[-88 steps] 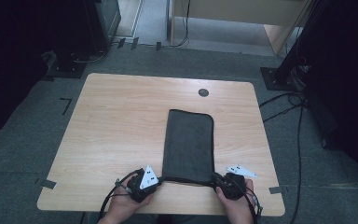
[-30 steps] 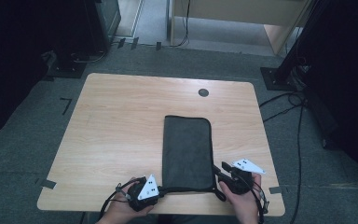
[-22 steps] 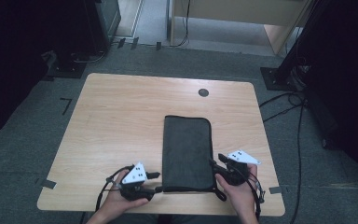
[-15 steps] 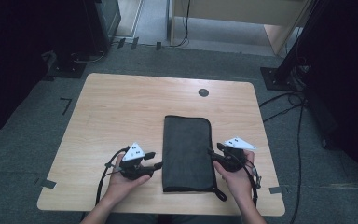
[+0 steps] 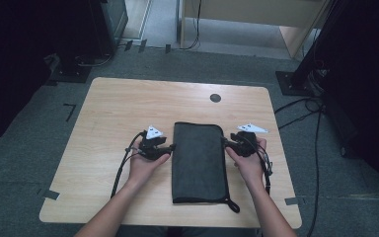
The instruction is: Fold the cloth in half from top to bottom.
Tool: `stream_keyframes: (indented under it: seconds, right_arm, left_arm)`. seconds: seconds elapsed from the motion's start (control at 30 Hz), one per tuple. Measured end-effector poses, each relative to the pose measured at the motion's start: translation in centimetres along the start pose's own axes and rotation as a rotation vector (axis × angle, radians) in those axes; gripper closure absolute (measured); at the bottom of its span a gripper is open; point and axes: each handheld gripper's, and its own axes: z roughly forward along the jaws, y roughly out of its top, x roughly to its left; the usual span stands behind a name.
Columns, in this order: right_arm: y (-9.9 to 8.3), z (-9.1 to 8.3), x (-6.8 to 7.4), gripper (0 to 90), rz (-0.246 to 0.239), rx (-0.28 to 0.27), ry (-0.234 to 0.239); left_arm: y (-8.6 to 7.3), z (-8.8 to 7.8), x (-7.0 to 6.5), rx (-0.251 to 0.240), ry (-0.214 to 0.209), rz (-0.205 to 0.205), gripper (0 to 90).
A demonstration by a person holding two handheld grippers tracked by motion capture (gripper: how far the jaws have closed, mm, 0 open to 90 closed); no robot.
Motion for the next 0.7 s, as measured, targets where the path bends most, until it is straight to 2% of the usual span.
stream_keyframes:
  seconds: [0.07,0.17,0.27,0.37,0.53,0.7]
  right_arm:
    - [0.4,0.7,-0.4,51.5,0.005,-0.006,0.008]
    - [1.0,1.8,-0.6,51.5,-0.007,0.001,0.006]
    - [1.4,2.8,-0.9,52.0,0.003,0.009,0.002]
    - [1.8,3.8,-1.2,52.4,0.015,0.014,0.005]
    - [2.2,5.2,-1.9,51.4,0.044,0.033,0.016]
    - [2.3,6.0,-3.0,50.4,0.106,0.036,0.044]
  left_arm:
    - [0.6,0.6,0.2,0.003,0.025,0.009,45.1]
    - [1.5,1.5,0.6,0.012,0.038,0.002,45.2]
    - [2.2,2.3,0.9,0.029,0.053,0.012,45.2]
    - [2.9,3.1,1.2,0.037,0.073,-0.003,45.1]
    - [3.7,4.3,1.9,0.061,0.079,-0.032,45.2]
    - [4.5,5.1,2.2,0.082,0.051,-0.068,45.1]
